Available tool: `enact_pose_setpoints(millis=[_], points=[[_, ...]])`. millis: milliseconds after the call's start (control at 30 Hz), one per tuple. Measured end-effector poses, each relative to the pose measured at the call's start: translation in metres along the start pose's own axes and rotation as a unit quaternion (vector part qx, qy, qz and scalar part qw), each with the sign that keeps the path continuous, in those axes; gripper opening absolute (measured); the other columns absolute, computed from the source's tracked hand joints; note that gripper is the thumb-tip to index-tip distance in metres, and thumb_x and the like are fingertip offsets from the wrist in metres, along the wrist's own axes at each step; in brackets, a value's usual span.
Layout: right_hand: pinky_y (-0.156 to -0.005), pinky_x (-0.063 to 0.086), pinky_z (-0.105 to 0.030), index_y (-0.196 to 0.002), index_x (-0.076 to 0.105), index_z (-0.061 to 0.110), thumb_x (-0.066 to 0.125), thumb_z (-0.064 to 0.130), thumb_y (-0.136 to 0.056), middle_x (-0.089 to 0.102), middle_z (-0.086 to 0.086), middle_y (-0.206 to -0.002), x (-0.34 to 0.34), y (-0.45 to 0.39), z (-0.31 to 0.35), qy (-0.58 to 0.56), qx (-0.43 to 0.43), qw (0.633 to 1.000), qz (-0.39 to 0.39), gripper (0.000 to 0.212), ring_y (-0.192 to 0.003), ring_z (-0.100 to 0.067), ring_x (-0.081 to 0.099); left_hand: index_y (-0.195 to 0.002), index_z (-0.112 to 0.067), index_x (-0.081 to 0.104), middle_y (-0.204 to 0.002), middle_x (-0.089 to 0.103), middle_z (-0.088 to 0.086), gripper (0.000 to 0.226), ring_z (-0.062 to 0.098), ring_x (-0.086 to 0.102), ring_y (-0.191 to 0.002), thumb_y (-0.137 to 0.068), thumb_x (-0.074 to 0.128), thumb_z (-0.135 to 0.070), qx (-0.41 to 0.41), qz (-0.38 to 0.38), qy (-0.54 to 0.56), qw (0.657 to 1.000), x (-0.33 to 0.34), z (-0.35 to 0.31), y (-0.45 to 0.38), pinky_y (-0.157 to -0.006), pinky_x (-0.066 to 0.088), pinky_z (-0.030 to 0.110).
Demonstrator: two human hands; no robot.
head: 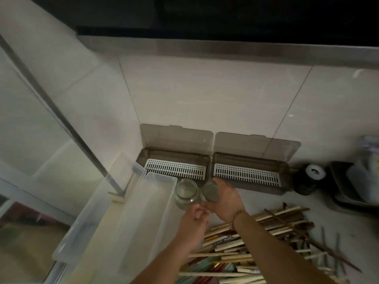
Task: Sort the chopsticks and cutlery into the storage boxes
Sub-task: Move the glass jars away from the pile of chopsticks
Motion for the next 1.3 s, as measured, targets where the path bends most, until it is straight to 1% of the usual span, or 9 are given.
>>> enact_pose_setpoints(millis=[167, 300, 467, 667, 800, 900, 1033, 1167, 1300], points=[[-0.086, 0.042, -0.017, -0.129, 0.048, 0.028, 0.080, 0.046, -0.066, 0.057, 0.010, -0.117, -0.039, 0.022, -0.005, -0.047, -0.010, 0.995, -0.086, 0.072, -0.105, -0.007, 0.053, -0.114, -0.029, 0.049, -0.113, 0.060, -0.008, 0.039, -0.005, 0.062, -0.082, -0.084, 0.074, -0.023, 0.088, -0.002, -0.159, 0.983, 0.016, -0.012, 0.004, -0.068, 0.048, 0.013], [-0.080, 0.047, -0.016, -0.118, 0.051, 0.035, 0.074, 0.057, -0.063, 0.059, 0.020, -0.107, -0.083, 0.057, -0.019, -0.074, -0.008, 0.989, -0.131, 0.063, -0.098, 0.001, 0.055, -0.141, -0.041, 0.030, -0.123, 0.058, -0.018, 0.097, 0.005, 0.068, -0.092, -0.065, 0.090, -0.030, 0.120, 0.083, -0.097, 0.985, 0.061, -0.025, 0.012, -0.077, 0.058, 0.025], [-0.086, 0.049, -0.018, -0.133, 0.041, 0.037, 0.080, 0.052, -0.060, 0.061, 0.020, -0.113, -0.128, 0.116, -0.072, -0.125, 0.045, 0.968, -0.214, 0.084, -0.102, 0.004, 0.057, -0.107, -0.056, 0.055, -0.108, 0.070, -0.016, 0.064, 0.009, 0.068, -0.100, -0.051, 0.084, -0.044, 0.135, 0.145, -0.068, 0.978, 0.138, -0.037, 0.036, -0.088, 0.056, 0.044], [-0.082, 0.047, -0.018, -0.110, 0.043, 0.048, 0.090, 0.032, -0.053, 0.058, 0.018, -0.112, -0.167, 0.195, -0.168, -0.182, 0.140, 0.917, -0.326, 0.076, -0.102, 0.001, 0.057, -0.116, -0.039, 0.055, -0.106, 0.067, -0.021, 0.062, -0.013, 0.060, -0.098, -0.070, 0.084, -0.011, 0.161, 0.240, -0.108, 0.951, 0.251, -0.030, 0.073, -0.080, 0.047, 0.009], [-0.071, 0.042, -0.006, -0.106, 0.048, 0.037, 0.092, 0.022, -0.053, 0.058, 0.022, -0.099, -0.193, 0.238, -0.229, -0.194, 0.197, 0.871, -0.407, 0.071, -0.088, 0.010, 0.056, -0.126, -0.049, 0.045, -0.130, 0.046, -0.020, 0.076, 0.007, 0.054, -0.118, -0.059, 0.079, -0.036, 0.166, 0.274, -0.222, 0.921, 0.324, -0.007, 0.094, -0.099, 0.049, 0.034], [-0.084, 0.043, -0.022, -0.121, 0.051, 0.019, 0.091, 0.019, -0.053, 0.058, 0.001, -0.113, -0.201, 0.253, -0.272, -0.163, 0.247, 0.841, -0.453, 0.079, -0.104, -0.014, 0.058, -0.131, -0.048, 0.039, -0.123, 0.038, -0.020, 0.072, 0.006, 0.051, -0.114, -0.078, 0.067, -0.007, 0.170, 0.290, -0.259, 0.905, 0.365, 0.001, 0.107, -0.100, 0.046, 0.027], [-0.083, 0.035, -0.024, -0.123, 0.052, 0.006, 0.088, 0.010, -0.054, 0.058, -0.011, -0.115, -0.205, 0.249, -0.311, -0.163, 0.262, 0.819, -0.483, 0.078, -0.111, -0.027, 0.053, -0.118, -0.040, 0.054, -0.110, 0.063, -0.019, 0.055, -0.011, 0.059, -0.098, -0.085, 0.050, 0.004, 0.097, 0.297, -0.182, 0.932, 0.402, 0.015, 0.107, -0.087, 0.049, 0.014], [-0.090, 0.041, -0.029, -0.122, 0.055, 0.002, 0.083, 0.006, -0.061, 0.060, -0.016, -0.116, -0.210, 0.241, -0.326, -0.140, 0.234, 0.819, -0.505, 0.068, -0.110, -0.033, 0.055, -0.127, -0.037, 0.057, -0.123, 0.066, -0.005, 0.060, 0.013, 0.060, -0.116, -0.073, 0.047, -0.010, 0.024, 0.283, -0.106, 0.953, 0.417, 0.035, 0.097, -0.102, 0.048, 0.038], [-0.089, 0.030, -0.016, -0.122, 0.055, -0.001, 0.081, 0.003, -0.063, 0.059, -0.019, -0.117, -0.208, 0.234, -0.337, -0.132, 0.230, 0.828, -0.494, 0.064, -0.110, -0.036, 0.053, -0.129, -0.035, 0.053, -0.124, 0.064, -0.001, 0.075, 0.016, 0.058, -0.118, -0.058, 0.045, -0.015, 0.002, 0.268, -0.085, 0.960, 0.424, 0.039, 0.093, -0.106, 0.044, 0.039]])
Point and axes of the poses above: each hand's wrist, its own y-axis away from the middle knuckle, its own x-axis out of the palm, z = x × y, the point moved 7 cm from there along -y, towards the middle knuckle
